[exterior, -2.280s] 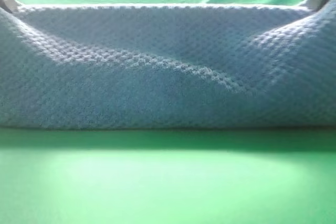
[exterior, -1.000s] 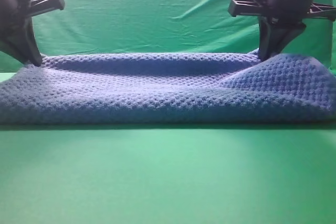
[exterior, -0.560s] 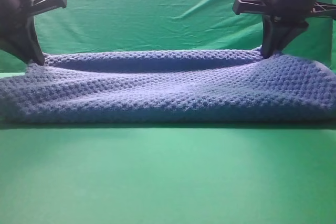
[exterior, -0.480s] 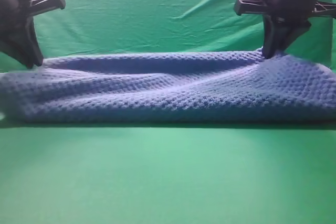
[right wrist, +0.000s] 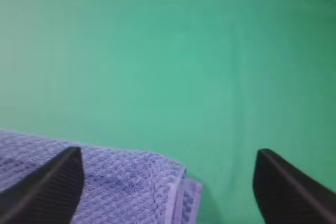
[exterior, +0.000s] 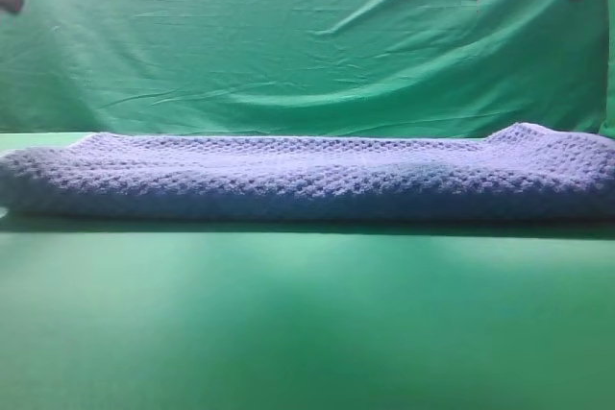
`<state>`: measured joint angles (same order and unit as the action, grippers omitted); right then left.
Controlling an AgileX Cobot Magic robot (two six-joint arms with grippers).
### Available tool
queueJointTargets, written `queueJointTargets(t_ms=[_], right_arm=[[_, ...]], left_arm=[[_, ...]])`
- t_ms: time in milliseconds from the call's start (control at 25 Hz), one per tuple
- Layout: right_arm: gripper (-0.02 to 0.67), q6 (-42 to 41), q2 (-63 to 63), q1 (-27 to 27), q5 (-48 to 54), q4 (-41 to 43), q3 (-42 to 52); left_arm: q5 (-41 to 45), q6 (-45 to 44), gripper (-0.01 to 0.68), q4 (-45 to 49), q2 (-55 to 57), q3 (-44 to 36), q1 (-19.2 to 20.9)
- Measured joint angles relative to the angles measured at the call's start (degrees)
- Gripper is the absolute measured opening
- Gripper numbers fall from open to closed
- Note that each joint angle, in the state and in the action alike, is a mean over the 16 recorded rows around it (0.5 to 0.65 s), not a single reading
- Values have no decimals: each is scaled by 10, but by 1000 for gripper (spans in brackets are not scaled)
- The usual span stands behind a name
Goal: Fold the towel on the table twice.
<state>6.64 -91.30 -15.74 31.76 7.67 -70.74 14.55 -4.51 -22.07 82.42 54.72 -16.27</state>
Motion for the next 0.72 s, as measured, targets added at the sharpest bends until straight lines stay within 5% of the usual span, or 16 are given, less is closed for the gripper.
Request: queueJointTargets(t_ms=[440, 720], right_arm=[[85, -29, 233, 0, 132, -41, 0], [0, -92, 362, 0, 188, -102, 22]], left_arm=[[186, -14, 43, 13, -225, 62, 0], [277, -31, 0, 28, -381, 67, 0]])
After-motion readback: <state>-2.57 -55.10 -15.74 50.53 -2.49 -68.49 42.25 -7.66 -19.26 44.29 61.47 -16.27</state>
